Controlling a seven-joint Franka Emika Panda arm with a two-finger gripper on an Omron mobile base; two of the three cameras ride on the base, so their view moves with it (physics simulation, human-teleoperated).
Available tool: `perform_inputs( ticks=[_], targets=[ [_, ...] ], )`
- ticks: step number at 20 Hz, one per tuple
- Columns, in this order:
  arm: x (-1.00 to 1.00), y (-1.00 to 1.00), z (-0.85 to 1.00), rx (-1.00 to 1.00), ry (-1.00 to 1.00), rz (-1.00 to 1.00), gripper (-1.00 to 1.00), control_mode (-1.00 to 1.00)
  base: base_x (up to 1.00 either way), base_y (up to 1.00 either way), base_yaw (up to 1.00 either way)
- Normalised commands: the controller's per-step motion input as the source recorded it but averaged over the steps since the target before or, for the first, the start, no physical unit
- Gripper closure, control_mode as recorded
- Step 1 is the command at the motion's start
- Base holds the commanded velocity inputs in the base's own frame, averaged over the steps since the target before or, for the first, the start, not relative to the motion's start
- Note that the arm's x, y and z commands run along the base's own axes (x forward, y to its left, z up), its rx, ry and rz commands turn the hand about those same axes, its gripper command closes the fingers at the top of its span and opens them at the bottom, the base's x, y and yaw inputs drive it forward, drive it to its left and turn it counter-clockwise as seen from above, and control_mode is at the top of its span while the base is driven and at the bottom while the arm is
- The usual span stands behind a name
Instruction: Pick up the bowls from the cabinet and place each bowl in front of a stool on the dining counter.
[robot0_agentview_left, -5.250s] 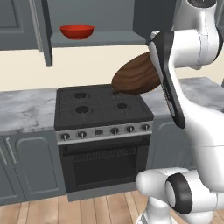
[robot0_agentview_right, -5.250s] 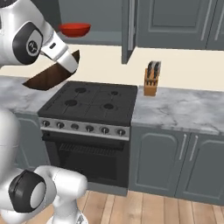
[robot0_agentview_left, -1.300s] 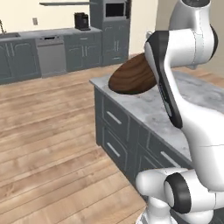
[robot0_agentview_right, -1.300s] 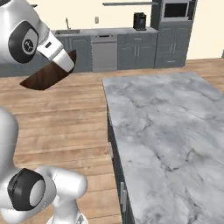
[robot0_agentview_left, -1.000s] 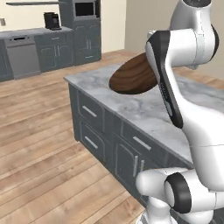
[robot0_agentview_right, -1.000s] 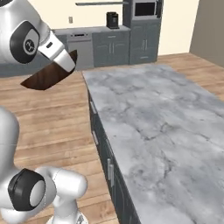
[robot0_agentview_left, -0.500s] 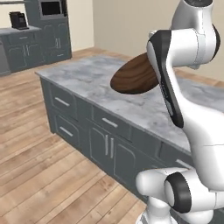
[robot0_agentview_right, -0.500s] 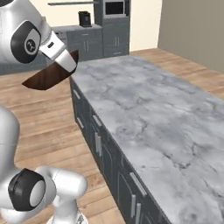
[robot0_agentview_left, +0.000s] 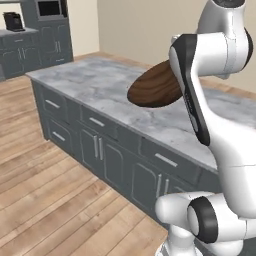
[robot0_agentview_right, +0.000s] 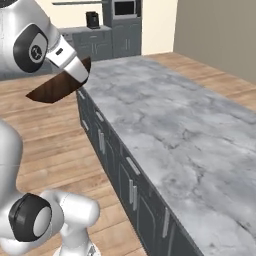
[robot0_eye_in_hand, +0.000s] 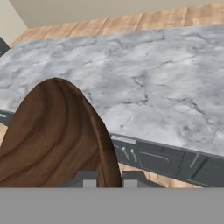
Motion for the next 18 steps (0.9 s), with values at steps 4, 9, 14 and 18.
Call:
perform_inputs(
  ticks=[4, 9, 14, 18],
  targets=[
    [0.00, 0.00, 0.00, 0.00, 0.00, 0.00, 1.00, 1.00, -1.00, -0.64, 0.00],
    [0.00, 0.00, 0.00, 0.00, 0.00, 0.00, 1.00, 1.00, -1.00, -0.76, 0.00],
    [0.00, 0.00, 0.00, 0.00, 0.00, 0.00, 1.00, 1.00, -1.00, -0.91, 0.00],
    [0.00, 0.00, 0.00, 0.00, 0.00, 0.00, 1.00, 1.00, -0.82, -0.87, -0.01]
  ],
)
